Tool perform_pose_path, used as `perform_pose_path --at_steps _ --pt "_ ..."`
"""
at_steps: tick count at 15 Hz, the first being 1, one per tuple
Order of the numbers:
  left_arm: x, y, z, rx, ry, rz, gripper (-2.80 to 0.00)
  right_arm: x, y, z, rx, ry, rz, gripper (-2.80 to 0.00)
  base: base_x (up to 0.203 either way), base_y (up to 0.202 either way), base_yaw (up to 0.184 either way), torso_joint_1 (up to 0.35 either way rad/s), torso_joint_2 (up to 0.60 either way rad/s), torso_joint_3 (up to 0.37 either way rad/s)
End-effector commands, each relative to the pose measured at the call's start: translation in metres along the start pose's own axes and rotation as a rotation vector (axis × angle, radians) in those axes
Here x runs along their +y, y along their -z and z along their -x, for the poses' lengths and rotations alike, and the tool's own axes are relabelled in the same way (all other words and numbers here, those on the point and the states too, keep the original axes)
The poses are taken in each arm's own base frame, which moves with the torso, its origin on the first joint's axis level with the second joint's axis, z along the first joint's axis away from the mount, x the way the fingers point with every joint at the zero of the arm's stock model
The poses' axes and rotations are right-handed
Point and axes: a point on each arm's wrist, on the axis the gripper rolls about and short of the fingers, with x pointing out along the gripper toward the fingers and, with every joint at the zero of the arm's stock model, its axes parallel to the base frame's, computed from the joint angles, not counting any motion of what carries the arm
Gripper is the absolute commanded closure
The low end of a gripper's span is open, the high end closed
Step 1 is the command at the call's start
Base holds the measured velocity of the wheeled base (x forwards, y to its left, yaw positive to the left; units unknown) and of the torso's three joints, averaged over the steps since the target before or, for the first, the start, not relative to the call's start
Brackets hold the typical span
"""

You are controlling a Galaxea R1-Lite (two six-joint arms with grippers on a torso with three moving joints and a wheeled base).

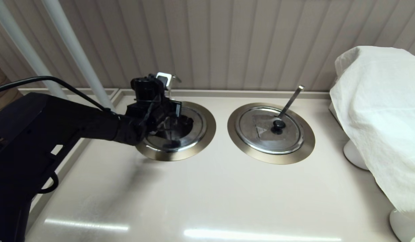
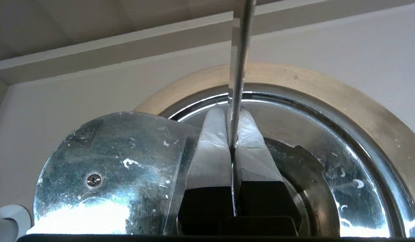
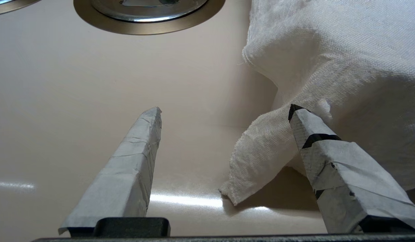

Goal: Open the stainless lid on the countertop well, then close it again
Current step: Stir with a spoon

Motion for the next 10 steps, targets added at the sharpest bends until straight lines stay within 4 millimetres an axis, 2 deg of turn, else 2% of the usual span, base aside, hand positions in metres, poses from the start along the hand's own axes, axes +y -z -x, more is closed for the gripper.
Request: perform_pose_path --at_steps 1,6,8,10 --pt "-0.001 -0.003 0.005 -0.006 0.005 -0.004 0.0 0.0 0.0 0.0 0.0 -0.001 0.002 -2.8 0.0 0.0 0.0 0.0 0.0 0.0" --pt "-0.019 -0.01 0.019 -0.014 0.06 0.003 0.0 0.0 0.0 0.0 0.0 -0.001 0.0 -2.8 0.0 0.0 0.0 0.0 0.0 0.0" --pt "-0.022 -0.01 0.019 -0.015 0.066 0.01 0.0 0.0 0.0 0.0 0.0 -0.001 0.0 -2.8 0.0 0.0 0.0 0.0 0.0 0.0" --pt "-0.024 -0.018 0.016 -0.046 0.065 0.057 0.0 0.0 0.0 0.0 0.0 -0.001 0.0 -2.8 0.0 0.0 0.0 0.0 0.0 0.0"
